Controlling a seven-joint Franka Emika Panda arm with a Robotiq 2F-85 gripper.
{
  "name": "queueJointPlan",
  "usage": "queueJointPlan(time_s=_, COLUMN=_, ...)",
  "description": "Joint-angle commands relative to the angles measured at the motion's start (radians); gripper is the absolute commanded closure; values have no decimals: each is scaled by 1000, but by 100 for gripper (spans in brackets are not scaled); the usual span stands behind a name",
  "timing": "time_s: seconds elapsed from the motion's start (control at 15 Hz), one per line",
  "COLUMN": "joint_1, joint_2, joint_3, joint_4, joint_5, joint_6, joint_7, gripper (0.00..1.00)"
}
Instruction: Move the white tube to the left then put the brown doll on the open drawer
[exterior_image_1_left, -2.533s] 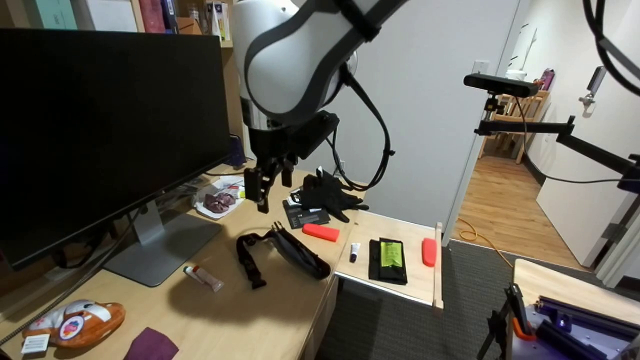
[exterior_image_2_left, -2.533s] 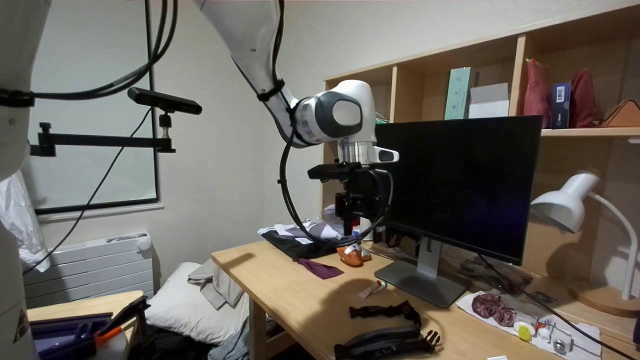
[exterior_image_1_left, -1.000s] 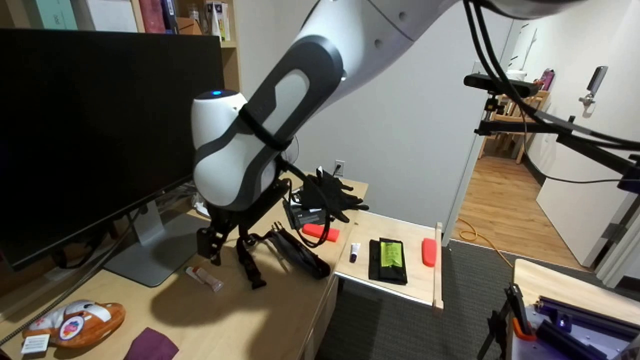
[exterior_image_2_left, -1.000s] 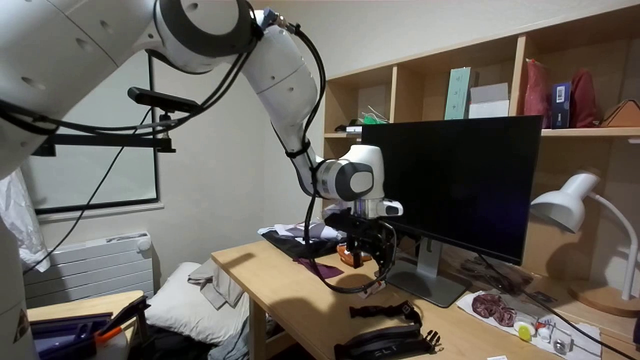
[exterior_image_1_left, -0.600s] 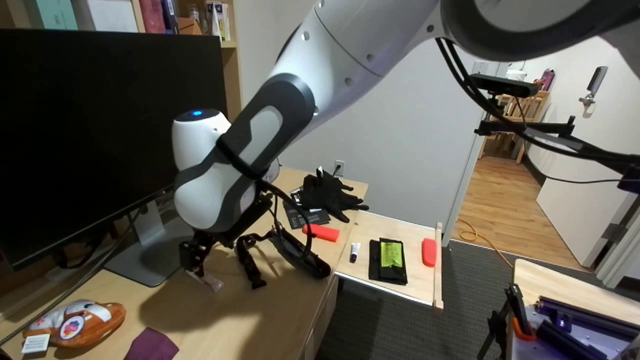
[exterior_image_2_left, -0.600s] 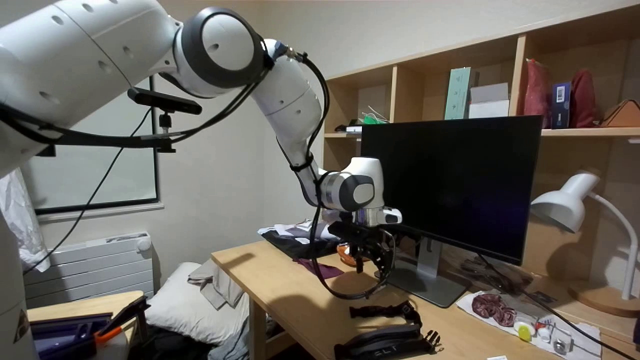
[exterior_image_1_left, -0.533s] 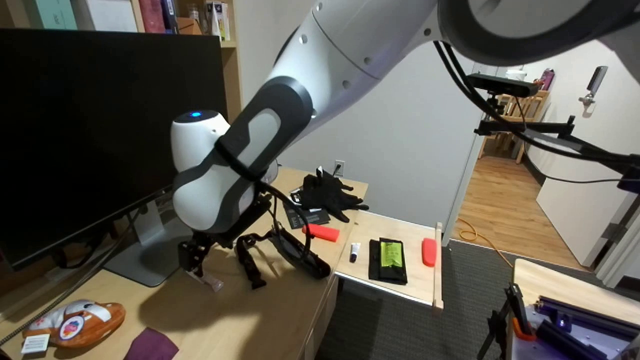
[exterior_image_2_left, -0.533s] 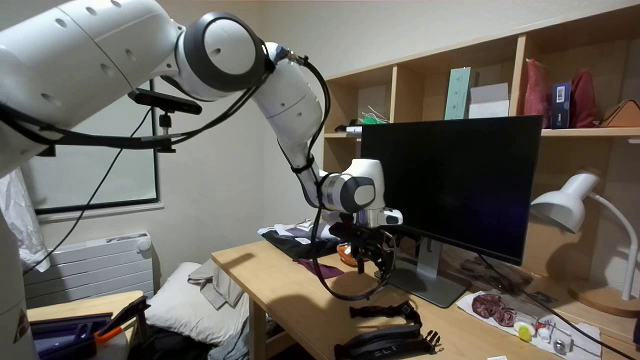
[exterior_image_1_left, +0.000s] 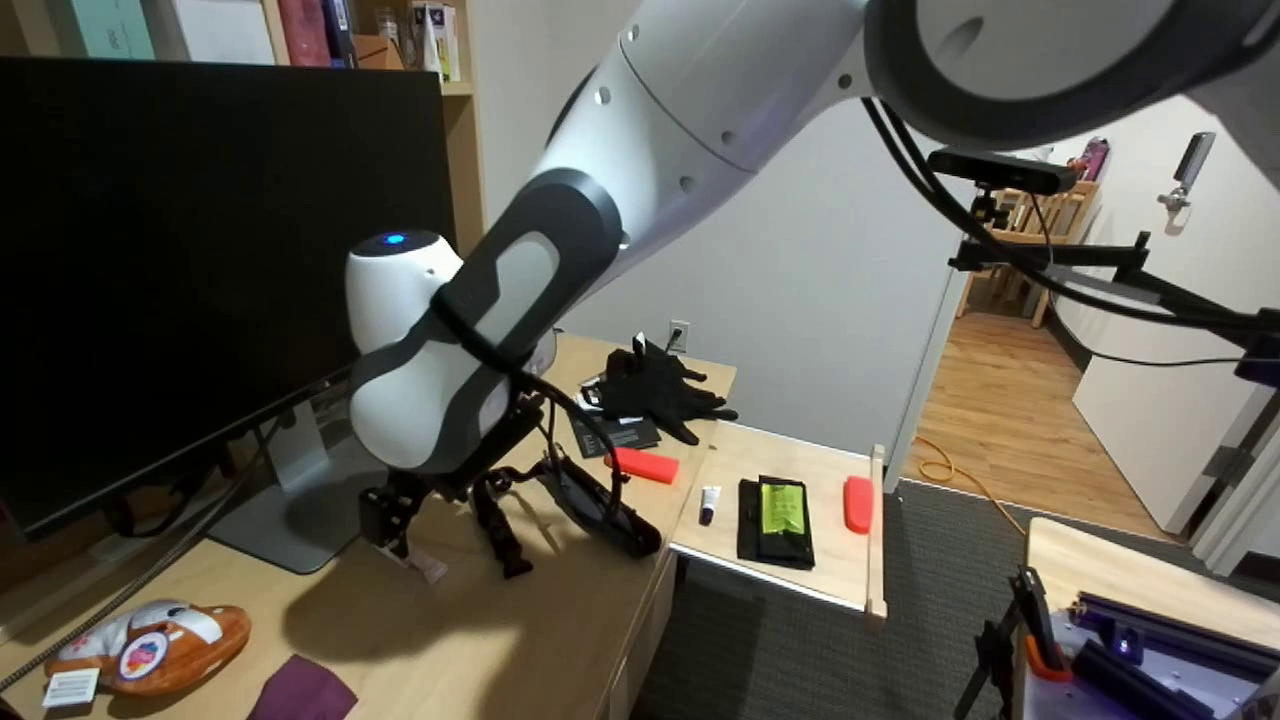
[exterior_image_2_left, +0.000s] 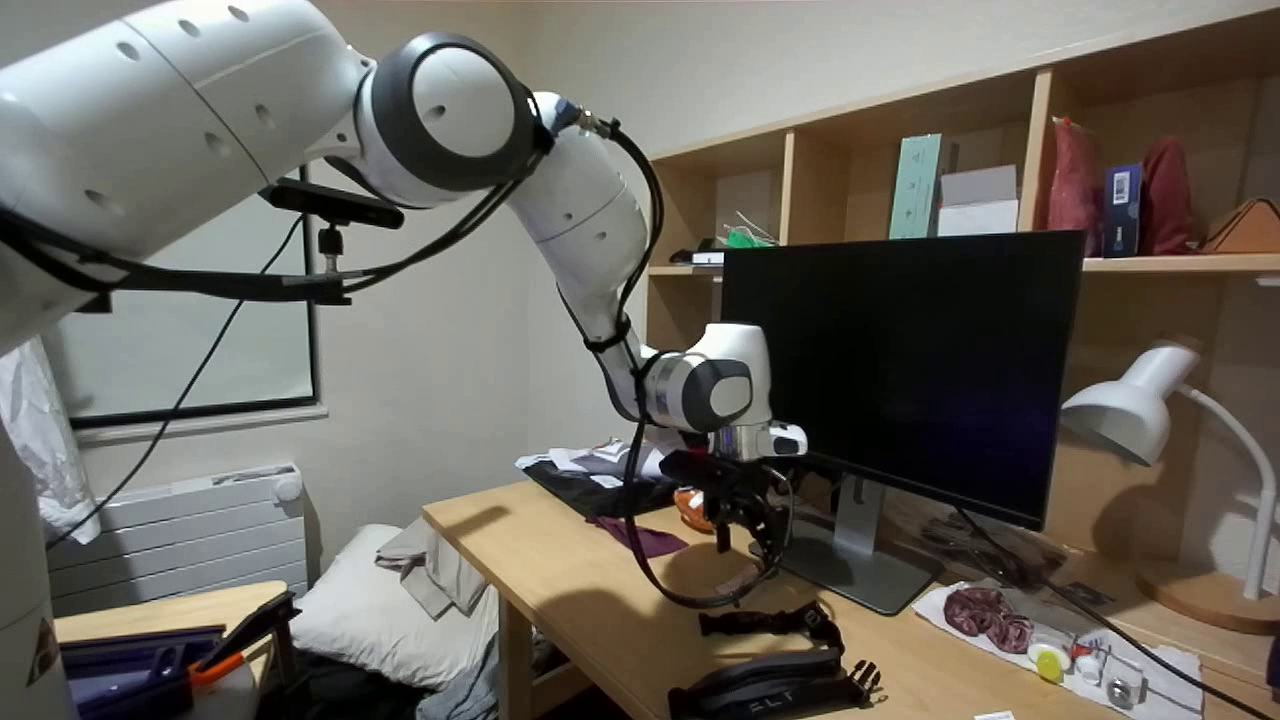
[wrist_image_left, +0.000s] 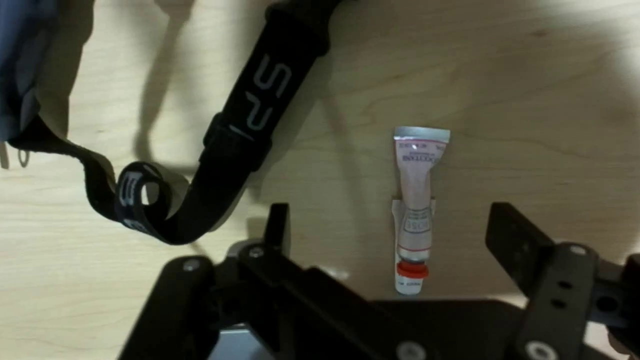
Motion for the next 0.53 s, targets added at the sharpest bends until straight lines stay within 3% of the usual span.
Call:
queueJointPlan(time_s=0.0, joint_1=-3, joint_2=55, joint_3=1, joint_4=51, joint_5=9, joint_6=22, joint_7=-25, gripper=0)
queueJointPlan(time_s=0.47, joint_1=3, joint_2=118, joint_3=9, joint_4=110, joint_5=4, joint_6=48, joint_7=-53, gripper=0)
